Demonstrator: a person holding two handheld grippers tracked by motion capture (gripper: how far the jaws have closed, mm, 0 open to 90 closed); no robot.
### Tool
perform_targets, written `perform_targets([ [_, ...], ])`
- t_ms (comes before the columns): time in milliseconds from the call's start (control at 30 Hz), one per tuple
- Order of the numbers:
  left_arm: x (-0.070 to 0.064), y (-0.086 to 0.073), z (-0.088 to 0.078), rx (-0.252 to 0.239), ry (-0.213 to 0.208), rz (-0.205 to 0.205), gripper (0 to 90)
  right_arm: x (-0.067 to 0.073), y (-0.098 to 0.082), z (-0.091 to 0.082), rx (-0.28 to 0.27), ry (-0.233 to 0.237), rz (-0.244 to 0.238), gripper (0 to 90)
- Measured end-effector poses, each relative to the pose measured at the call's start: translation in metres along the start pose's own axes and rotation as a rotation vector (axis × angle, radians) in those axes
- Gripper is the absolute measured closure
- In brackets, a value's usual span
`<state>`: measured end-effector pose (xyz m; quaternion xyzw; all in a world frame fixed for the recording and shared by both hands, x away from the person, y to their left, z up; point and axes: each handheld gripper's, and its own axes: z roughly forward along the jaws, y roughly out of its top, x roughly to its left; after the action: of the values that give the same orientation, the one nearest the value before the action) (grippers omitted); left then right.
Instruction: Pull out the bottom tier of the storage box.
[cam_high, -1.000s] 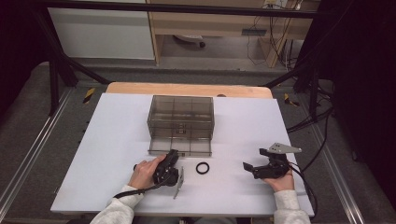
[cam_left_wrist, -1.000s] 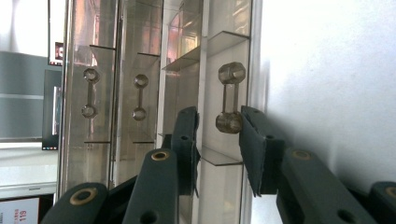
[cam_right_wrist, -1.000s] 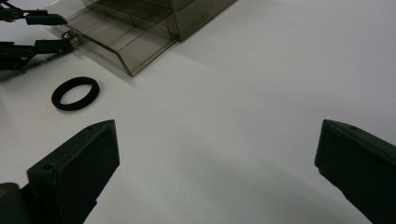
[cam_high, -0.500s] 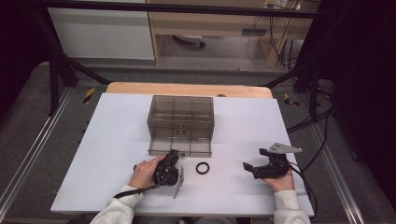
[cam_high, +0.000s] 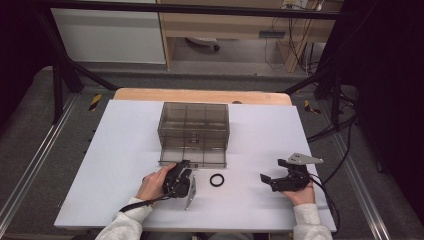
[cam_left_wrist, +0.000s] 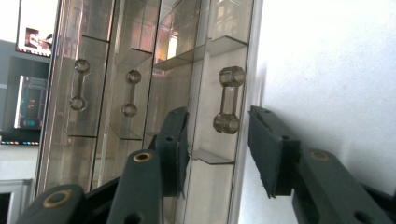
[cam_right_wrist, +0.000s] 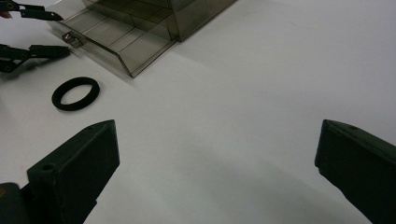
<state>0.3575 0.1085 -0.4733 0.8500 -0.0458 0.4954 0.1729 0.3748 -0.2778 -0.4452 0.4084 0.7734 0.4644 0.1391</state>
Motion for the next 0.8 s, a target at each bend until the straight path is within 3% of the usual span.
perform_targets([
  [233, 0.005, -0.001, -0.004, 0.0, -0.024, -0.061, 47.2, 0.0, 0.0, 0.0, 0.001, 0.0, -0.001, 0.4],
  [800, 0.016, -0.005, -0.015, -0.035, -0.095, -0.268, 36.0, 0.0, 0.0, 0.0, 0.0, 0.002, 0.002, 0.4],
])
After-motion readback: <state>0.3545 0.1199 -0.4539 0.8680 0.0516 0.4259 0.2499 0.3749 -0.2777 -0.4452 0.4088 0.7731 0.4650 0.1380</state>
